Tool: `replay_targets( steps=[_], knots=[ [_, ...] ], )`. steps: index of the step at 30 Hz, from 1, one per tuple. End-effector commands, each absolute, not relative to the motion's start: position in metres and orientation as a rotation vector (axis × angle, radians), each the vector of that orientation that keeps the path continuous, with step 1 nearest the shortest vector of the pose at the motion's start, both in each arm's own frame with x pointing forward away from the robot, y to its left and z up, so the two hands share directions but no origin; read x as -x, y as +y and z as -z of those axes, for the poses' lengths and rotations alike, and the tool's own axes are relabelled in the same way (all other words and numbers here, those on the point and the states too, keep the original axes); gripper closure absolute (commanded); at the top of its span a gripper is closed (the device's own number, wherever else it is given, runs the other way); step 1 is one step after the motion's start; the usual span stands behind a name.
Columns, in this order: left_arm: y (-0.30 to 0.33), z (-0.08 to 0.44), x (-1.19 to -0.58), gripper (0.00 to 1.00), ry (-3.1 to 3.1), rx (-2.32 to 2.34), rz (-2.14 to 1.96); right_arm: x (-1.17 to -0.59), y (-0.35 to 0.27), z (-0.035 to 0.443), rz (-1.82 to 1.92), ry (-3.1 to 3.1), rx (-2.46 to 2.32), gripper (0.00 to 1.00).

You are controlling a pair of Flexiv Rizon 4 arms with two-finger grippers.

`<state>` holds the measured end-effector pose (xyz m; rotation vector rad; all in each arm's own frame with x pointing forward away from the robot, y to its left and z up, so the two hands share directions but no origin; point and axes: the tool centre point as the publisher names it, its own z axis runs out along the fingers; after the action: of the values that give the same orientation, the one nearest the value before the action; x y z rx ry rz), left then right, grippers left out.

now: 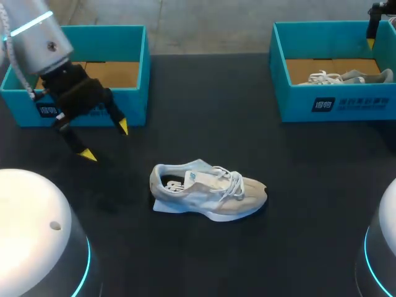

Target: Take the shoe out of the shoebox, open the shoe tongue, remove and reinsert the insole, then place the shoe into the shoebox

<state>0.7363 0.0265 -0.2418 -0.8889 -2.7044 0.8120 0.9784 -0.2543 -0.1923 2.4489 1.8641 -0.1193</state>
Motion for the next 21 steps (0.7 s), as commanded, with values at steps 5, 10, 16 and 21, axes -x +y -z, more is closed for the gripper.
replay_targets(
  steps=[5, 10, 16, 21],
  knots=[
    [0.036, 0.248, -0.733, 0.0, -2.709, 0.256, -1.215, -0.978, -0.254, 0.192, 0.12, 1.863, -2.449, 0.0],
    [0.027, 0.251, -0.724, 0.0, -2.647, 0.123, -1.306, -0.978, -0.254, 0.192, 0.12, 1.863, -2.449, 0.0],
    [0.017, 0.261, -0.712, 0.0, -2.599, 0.025, -1.366, -0.978, -0.254, 0.192, 0.12, 1.863, -2.449, 0.0],
    [0.013, 0.278, -0.709, 0.0, -2.555, -0.038, -1.411, -0.978, -0.254, 0.192, 0.12, 1.863, -2.449, 0.0]
  ],
)
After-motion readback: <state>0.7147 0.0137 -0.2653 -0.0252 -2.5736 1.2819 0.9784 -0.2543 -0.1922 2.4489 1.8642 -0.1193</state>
